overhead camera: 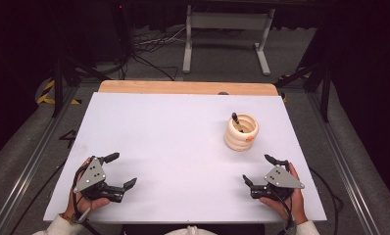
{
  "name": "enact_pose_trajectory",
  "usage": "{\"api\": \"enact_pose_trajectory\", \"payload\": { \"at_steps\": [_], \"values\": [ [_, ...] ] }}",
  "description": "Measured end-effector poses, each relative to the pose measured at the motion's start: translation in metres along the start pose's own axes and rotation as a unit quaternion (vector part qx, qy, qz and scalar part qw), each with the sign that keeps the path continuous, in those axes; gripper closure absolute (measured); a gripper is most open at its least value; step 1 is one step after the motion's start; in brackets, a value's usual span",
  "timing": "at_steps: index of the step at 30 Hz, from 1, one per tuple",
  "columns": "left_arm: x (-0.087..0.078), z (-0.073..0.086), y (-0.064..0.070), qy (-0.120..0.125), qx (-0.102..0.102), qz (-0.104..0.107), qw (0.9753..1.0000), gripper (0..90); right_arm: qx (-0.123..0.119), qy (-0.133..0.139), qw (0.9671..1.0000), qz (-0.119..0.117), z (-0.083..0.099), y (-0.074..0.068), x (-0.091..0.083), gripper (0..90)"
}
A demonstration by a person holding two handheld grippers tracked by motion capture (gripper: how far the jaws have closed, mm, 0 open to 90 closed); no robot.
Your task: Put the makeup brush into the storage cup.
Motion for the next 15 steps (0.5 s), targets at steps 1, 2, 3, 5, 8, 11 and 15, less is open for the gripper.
{"api": "enact_pose_trajectory", "payload": {
  "at_steps": [1,2,3,5,8,11,15],
  "values": [
    [0.0000,-0.0001,0.0001,0.000,0.000,0.000,1.0000,3.6,0.003,0.002,1.0000,-0.001,0.0003,0.0006,-0.0012,4.2],
    [0.0001,-0.0002,0.0001,0.000,0.000,-0.001,1.0000,3.6,0.004,0.003,1.0000,-0.002,0.0007,0.0012,-0.0019,4.2],
    [0.0000,-0.0003,0.0000,-0.001,-0.001,-0.001,1.0000,3.6,0.004,0.003,1.0000,0.000,0.0014,0.0019,-0.0027,4.1],
    [0.0009,-0.0004,0.0001,-0.002,-0.001,0.000,1.0000,3.6,0.008,0.003,1.0000,-0.004,0.0033,0.0021,-0.0037,4.1],
    [0.0024,-0.0011,0.0007,-0.003,-0.001,0.001,1.0000,3.6,0.006,0.001,1.0000,-0.004,0.0057,0.0018,-0.0047,4.1],
    [0.0038,-0.0013,0.0010,-0.003,-0.002,0.002,1.0000,3.5,0.009,0.004,0.9999,-0.004,0.0055,0.0031,-0.0064,4.0],
    [0.0033,-0.0013,0.0013,-0.002,-0.003,0.001,1.0000,3.5,0.013,0.011,0.9999,-0.001,0.0040,0.0050,-0.0082,3.7]
  ]
}}
Point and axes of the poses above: each handheld gripper's, and its own axes: x roughly forward along the jaws, z roughly out of its underside, y roughly to its right, the point moved 5 cm from there along x, roughly forward along the jaws, and after that the axes turned 8 degrees about -y, right-handed, at the moved point
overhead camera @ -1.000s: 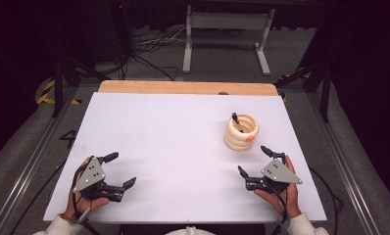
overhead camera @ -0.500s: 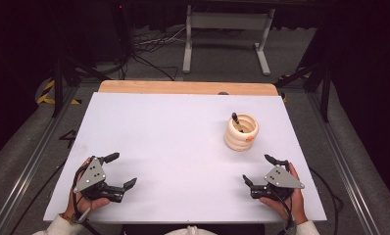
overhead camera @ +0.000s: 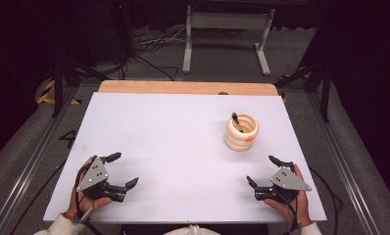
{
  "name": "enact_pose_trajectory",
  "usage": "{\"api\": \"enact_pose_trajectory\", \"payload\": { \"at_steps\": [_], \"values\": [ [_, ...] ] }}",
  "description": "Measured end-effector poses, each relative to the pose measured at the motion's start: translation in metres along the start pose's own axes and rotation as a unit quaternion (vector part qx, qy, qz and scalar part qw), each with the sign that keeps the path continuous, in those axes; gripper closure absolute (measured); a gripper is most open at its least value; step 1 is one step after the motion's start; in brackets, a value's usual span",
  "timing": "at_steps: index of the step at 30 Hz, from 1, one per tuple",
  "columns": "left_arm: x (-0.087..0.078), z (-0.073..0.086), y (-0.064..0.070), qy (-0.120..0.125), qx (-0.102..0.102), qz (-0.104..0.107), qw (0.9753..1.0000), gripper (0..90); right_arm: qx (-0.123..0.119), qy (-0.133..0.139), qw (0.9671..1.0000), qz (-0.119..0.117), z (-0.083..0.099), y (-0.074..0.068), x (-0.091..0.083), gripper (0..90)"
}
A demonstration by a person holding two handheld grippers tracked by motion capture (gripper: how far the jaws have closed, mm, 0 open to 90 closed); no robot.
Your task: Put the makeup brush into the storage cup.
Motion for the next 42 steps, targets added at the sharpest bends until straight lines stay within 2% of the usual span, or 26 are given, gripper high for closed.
{"api": "enact_pose_trajectory", "payload": {
  "at_steps": [12,42],
  "values": [
    [-0.0042,0.0009,0.0011,0.002,0.004,0.001,1.0000,3.6,-0.008,0.006,0.9999,0.009,-0.0055,-0.0024,-0.0031,3.9],
    [-0.0025,0.0017,0.0005,-0.001,0.003,0.000,1.0000,3.6,-0.007,0.003,1.0000,-0.003,-0.0055,-0.0045,-0.0001,4.1]
  ]
}}
Point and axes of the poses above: each handheld gripper's, and its own axes: x roughly forward along the jaws, z roughly out of its underside, y roughly to its right, the point moved 5 cm from there along x, roughly forward along the jaws, and after that the axes turned 8 degrees about -y, right-handed, at the moved point
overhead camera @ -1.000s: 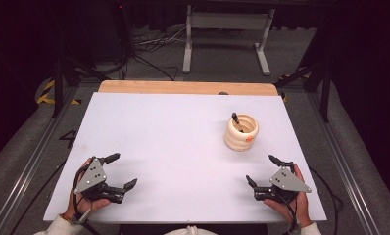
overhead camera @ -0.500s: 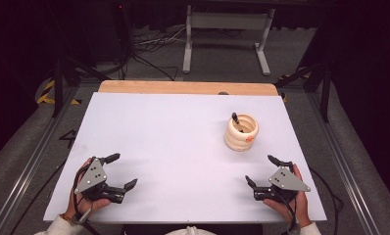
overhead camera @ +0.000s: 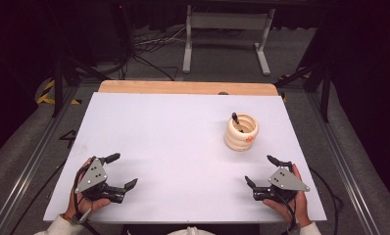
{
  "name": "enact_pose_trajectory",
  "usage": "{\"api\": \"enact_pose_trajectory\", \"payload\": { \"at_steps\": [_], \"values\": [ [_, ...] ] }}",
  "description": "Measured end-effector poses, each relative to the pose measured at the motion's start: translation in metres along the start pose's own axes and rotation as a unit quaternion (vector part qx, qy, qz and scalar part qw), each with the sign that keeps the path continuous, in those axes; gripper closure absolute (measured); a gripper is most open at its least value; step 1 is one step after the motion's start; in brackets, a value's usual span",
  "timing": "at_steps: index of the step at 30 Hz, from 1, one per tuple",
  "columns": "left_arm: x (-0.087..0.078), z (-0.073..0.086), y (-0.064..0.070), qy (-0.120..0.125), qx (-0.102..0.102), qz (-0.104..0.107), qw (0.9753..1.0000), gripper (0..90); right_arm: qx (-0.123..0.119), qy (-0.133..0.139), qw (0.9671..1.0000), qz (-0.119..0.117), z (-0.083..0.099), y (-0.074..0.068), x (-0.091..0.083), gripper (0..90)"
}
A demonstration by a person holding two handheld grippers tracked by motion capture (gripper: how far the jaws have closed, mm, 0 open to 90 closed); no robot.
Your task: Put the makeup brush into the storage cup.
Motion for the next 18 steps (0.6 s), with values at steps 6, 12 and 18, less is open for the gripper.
{"api": "enact_pose_trajectory", "payload": {
  "at_steps": [6,12,18],
  "values": [
    [0.0013,-0.0004,-0.0014,-0.001,0.003,-0.002,1.0000,3.5,0.002,0.003,1.0000,0.001,-0.0005,0.0002,0.0000,3.8],
    [0.0014,-0.0002,-0.0003,-0.002,0.000,-0.001,1.0000,3.5,0.004,-0.002,1.0000,0.000,0.0007,0.0014,0.0005,3.6],
    [0.0026,-0.0006,-0.0019,-0.004,-0.001,-0.004,1.0000,3.6,0.008,0.003,1.0000,0.000,-0.0003,0.0027,-0.0007,3.6]
  ]
}}
Point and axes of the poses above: each handheld gripper's, and its own axes: x roughly forward along the jaws, z roughly out of its underside, y roughly to its right, the point moved 5 cm from there along x, roughly forward along the jaws, and after that the axes turned 8 degrees about -y, right-handed, at the moved point
